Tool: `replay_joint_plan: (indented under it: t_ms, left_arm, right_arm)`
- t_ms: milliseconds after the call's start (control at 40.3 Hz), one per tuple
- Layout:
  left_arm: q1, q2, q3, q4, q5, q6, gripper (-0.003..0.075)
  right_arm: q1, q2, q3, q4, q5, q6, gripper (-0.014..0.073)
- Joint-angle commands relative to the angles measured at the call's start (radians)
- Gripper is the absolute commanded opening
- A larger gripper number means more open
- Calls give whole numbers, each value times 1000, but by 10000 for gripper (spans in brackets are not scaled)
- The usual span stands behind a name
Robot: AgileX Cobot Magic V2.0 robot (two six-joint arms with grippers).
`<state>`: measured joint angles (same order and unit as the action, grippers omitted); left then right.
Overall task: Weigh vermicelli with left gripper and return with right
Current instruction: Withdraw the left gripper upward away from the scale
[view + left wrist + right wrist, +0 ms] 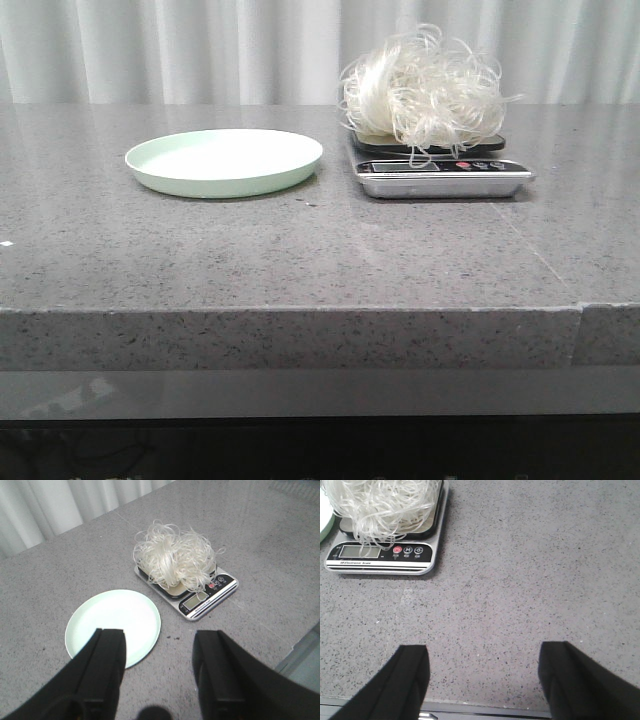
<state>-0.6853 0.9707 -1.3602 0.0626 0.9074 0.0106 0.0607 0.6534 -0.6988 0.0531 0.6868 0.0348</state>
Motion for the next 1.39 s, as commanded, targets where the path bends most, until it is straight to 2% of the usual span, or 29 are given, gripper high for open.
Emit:
replay_joint_plan:
  t_ms: [0,223,472,968,1142,1242,1366]
  left_arm:
    - [-5,-107,116,-20,-146,-11,407]
    - [-5,-347,397,-43,-269,-11,407]
    - [-5,-517,551,-48,-286,-11,407]
    - [-5,-548,576,-48,-286,-11,407]
    - [-5,-548,576,-48,-286,-11,407]
    - [-5,-548,576,-48,-286,-11,407]
    - [-5,-548,576,-48,-286,-11,407]
  right_arm:
    - [-6,8,-33,-1,-58,-9,575]
    - [-6,8,-33,-1,-58,-9,575]
    - [-6,8,-33,-1,-61,-9,575]
    - [-6,11,-33,48,-102,-9,575]
    - [17,104,-94,101,-85,-93,575]
    - [58,184,-149,119,-74,-151,575]
    - [122,290,-230,120,-74,-156,575]
